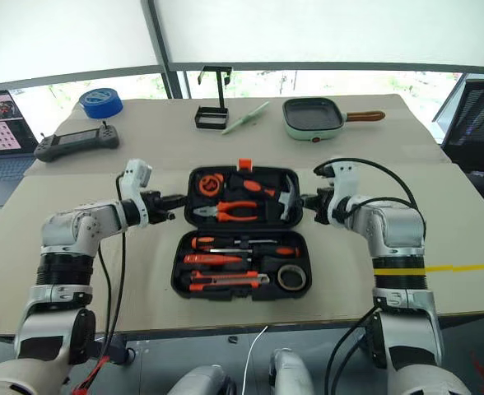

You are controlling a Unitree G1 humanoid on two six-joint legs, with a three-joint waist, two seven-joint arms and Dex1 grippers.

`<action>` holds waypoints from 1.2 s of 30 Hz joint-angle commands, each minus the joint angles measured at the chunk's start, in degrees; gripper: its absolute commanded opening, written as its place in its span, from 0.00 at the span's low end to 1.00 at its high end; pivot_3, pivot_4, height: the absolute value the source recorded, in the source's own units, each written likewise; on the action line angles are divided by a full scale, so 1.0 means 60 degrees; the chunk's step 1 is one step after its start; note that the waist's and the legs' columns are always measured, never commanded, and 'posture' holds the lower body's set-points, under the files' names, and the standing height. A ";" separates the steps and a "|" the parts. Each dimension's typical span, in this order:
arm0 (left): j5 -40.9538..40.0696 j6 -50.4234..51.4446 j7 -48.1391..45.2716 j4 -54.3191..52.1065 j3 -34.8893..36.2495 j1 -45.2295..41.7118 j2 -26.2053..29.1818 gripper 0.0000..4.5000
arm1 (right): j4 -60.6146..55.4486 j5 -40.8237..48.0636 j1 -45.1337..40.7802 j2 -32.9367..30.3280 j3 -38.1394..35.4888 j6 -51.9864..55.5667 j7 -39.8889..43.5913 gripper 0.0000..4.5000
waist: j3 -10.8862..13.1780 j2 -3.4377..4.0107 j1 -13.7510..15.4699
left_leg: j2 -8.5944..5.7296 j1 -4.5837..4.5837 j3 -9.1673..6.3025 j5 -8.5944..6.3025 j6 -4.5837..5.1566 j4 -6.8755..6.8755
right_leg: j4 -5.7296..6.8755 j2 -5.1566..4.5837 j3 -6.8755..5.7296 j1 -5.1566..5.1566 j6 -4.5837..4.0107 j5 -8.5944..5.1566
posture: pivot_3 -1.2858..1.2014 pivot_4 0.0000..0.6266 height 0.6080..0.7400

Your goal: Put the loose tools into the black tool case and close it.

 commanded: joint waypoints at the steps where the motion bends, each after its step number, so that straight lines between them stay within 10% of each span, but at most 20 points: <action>1: -0.0186 -0.1520 -0.0449 -0.0962 -0.0054 -0.0298 -0.0227 0.00 | -0.0656 -0.0063 -0.0293 0.0188 -0.0028 -0.1576 0.0127 0.01 | 0.0000 0.0000 -0.0030 | 0.0001 -0.0001 -0.0001 0.0000 0.0000 -0.0009 | 0.0009 0.0001 -0.0005 0.0000 0.0000 0.0000 | 0.52 0.24 1.00; 15: 0.2050 -0.6140 0.1215 -0.2784 -0.0835 0.3452 -0.0473 0.00 | -0.2712 -0.2259 0.3918 0.0800 0.0319 -0.7750 -0.1031 0.01 | -0.0011 0.0011 -0.0054 | -0.0009 0.0079 0.0002 -0.0001 -0.0002 -0.0076 | -0.0074 0.0010 -0.0006 0.0042 0.0001 -0.0001 | 0.52 0.24 1.00; 31: 0.1873 -0.5990 0.2046 -0.4767 -0.0247 0.5414 -0.0111 0.00 | -0.2865 -0.4586 0.6902 -0.0545 0.0837 -1.3176 -0.1057 0.01 | -0.0014 0.0018 -0.0096 | 0.0002 0.0130 0.0021 -0.0001 -0.0003 -0.0112 | -0.0089 0.0031 0.0029 0.0075 0.0001 -0.0003 | 0.52 0.24 1.00; 36: 0.1019 -0.5118 0.1772 -0.6398 0.0385 0.6279 0.0354 0.37 | -0.4549 -0.2898 0.8518 -0.1447 0.0137 -1.2246 0.0112 0.28 | -0.0016 0.0015 -0.0124 | 0.0035 0.0246 0.0026 -0.0003 -0.0008 -0.0240 | -0.0144 0.0068 0.0056 0.0160 -0.0006 -0.0028 | 0.52 0.24 1.00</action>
